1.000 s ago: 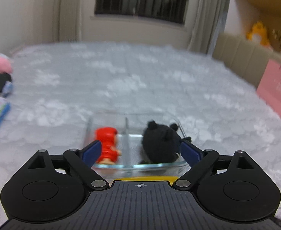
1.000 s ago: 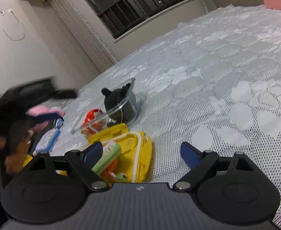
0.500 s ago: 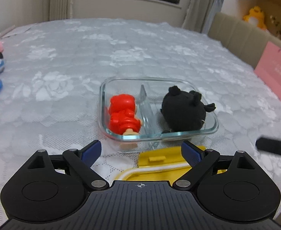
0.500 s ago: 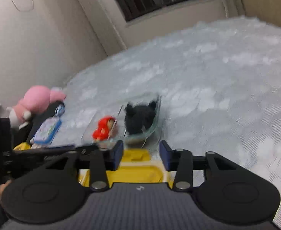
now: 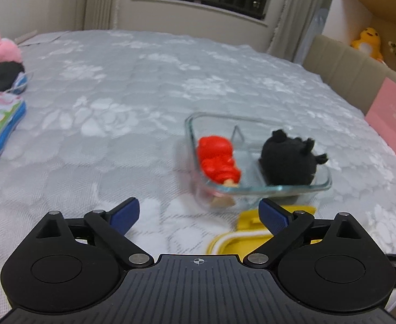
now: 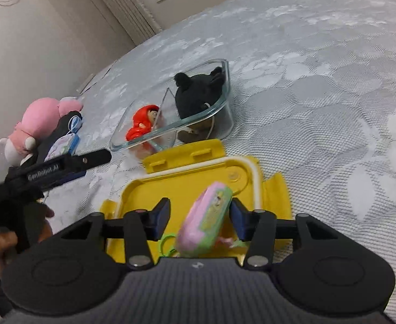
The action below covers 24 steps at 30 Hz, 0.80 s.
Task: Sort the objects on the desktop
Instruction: 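Grasp the pink-and-green toy case with the right tool, then lower the pink case into the glass container and open the right tool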
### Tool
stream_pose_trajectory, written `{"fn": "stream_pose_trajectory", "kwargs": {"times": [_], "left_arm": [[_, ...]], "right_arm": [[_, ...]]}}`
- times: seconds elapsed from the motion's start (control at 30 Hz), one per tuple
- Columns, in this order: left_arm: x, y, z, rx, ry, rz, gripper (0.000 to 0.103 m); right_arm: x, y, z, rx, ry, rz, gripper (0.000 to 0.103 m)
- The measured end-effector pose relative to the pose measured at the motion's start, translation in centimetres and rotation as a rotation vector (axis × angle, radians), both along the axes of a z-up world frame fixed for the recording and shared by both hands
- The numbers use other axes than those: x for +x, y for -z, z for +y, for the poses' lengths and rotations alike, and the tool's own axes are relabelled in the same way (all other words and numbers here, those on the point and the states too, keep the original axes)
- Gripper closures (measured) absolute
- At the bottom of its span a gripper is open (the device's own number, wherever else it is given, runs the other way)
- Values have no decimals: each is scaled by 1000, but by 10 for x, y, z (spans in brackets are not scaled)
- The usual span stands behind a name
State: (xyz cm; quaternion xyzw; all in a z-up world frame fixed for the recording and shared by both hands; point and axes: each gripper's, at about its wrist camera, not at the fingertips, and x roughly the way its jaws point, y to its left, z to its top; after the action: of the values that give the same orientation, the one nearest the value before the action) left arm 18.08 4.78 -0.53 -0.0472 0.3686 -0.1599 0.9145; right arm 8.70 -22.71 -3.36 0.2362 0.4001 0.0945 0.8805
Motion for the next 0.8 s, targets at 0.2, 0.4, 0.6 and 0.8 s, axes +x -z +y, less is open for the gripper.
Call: {"fn": "stream_pose_trajectory", "kwargs": {"times": [0.2,0.4,0.6,0.8], "left_arm": [[-4,25,-6,2,104,98,4],[-11,23,-11,59,143,73,4],[-9,21,-11,40,163,76,4],[0,22,0,-11,151,112,4]], "right_arm": [[10,-10,19,-83,-7,-68,77],[19,-41,50,-259,-30,-179,79],[30,-82,66,-375,-62,-275,79],[51,-121,69,-477,-39,-375,79]]}}
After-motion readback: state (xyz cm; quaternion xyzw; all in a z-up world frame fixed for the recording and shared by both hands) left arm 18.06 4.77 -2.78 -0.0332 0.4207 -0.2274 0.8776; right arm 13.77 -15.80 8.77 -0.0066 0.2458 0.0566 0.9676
